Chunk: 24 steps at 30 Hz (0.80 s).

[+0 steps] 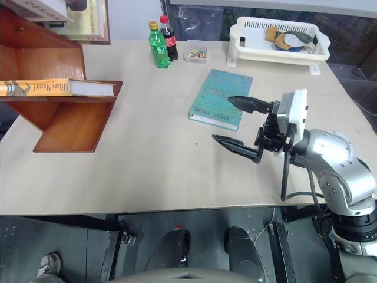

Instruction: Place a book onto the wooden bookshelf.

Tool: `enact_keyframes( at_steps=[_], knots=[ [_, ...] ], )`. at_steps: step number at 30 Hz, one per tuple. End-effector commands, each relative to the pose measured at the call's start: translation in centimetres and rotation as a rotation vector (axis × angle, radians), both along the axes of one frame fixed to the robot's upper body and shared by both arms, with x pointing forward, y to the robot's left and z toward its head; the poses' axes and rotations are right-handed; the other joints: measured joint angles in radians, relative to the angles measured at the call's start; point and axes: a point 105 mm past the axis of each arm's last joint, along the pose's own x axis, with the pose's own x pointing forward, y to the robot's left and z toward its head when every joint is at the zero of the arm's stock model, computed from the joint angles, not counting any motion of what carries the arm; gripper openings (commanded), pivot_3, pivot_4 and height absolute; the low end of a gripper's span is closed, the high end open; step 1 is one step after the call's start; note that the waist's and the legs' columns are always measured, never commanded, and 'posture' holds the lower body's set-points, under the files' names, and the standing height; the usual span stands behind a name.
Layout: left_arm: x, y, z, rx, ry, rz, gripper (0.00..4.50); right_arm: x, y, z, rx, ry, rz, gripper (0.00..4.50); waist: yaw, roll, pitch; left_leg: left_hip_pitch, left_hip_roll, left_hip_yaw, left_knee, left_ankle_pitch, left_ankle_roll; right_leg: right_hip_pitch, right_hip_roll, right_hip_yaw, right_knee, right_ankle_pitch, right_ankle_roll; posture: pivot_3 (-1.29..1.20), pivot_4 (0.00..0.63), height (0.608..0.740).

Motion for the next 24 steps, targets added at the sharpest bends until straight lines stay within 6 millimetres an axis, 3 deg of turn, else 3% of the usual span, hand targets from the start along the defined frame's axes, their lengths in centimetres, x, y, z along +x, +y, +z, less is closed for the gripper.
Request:
enact_keyframes(
  at_steps=[1,4,7,12,14,15,19,24],
  knots=[
    [-0.9,-3.6,2.8,0.032,-0.138,-0.204,4.47,0.0,0.0,0.9,-0.004,-0.059,0.032,4.50,0.000,0.000,0.000,0.000,0.000,0.000,0.000,0.000,0.000,0.000,0.000,0.000,0.000,0.000,0.000,0.00,0.150,0.740],
    [-0.7,-7.7,2.4,-0.014,-0.116,-0.396,4.47,0.4,-0.2,1.0,-0.010,-0.064,0.033,4.50,0.000,0.001,0.000,0.000,0.001,0.000,0.000,0.000,0.000,0.000,0.000,0.000,0.000,0.000,0.000,0.00,0.150,0.740],
    [0.0,-12.5,0.9,-0.183,-0.073,-0.575,3.77,0.2,-0.3,1.0,-0.025,-0.069,0.032,4.50,0.001,0.002,0.001,0.000,0.000,0.000,0.000,0.000,0.000,0.000,0.000,0.001,-0.001,0.000,0.000,0.00,0.150,0.740],
    [2.5,-20.2,-3.7,-0.538,0.052,-0.736,1.41,-0.4,-0.7,1.5,-0.043,-0.088,-0.009,4.50,0.001,0.005,0.001,0.000,-0.003,0.000,0.000,0.000,0.000,0.000,0.001,0.001,0.000,0.000,0.000,0.00,0.150,0.740],
    [3.7,-21.7,-4.7,-0.658,0.061,-0.719,0.76,-0.7,-0.7,1.6,-0.055,-0.097,-0.024,4.50,0.005,0.006,0.001,0.000,-0.004,-0.001,0.001,0.000,0.000,0.001,0.001,0.001,0.000,0.000,0.000,0.00,0.150,0.740],
    [5.0,-22.0,-5.4,-0.754,0.039,-0.669,0.30,-0.8,-0.7,1.7,-0.059,-0.101,-0.033,4.50,0.005,0.006,0.001,0.000,-0.004,-0.001,0.001,0.000,0.000,0.001,0.002,0.002,0.001,0.000,0.000,0.00,0.150,0.740],
    [9.3,-22.7,-7.1,-0.992,-0.137,-0.460,0.30,-1.5,-0.6,1.6,-0.080,-0.108,-0.072,4.50,0.008,0.006,0.000,0.001,-0.004,-0.003,0.002,0.000,0.000,0.001,0.004,0.001,0.002,0.001,0.000,0.00,0.150,0.740],
    [12.9,-19.1,-7.2,-1.203,-0.433,-0.087,0.30,-2.0,-0.3,1.4,-0.078,-0.093,-0.099,4.50,0.015,0.004,-0.001,0.003,-0.005,-0.005,0.002,0.000,0.000,0.004,0.004,0.000,0.001,0.001,-0.001,0.00,0.150,0.740]
  ],
)
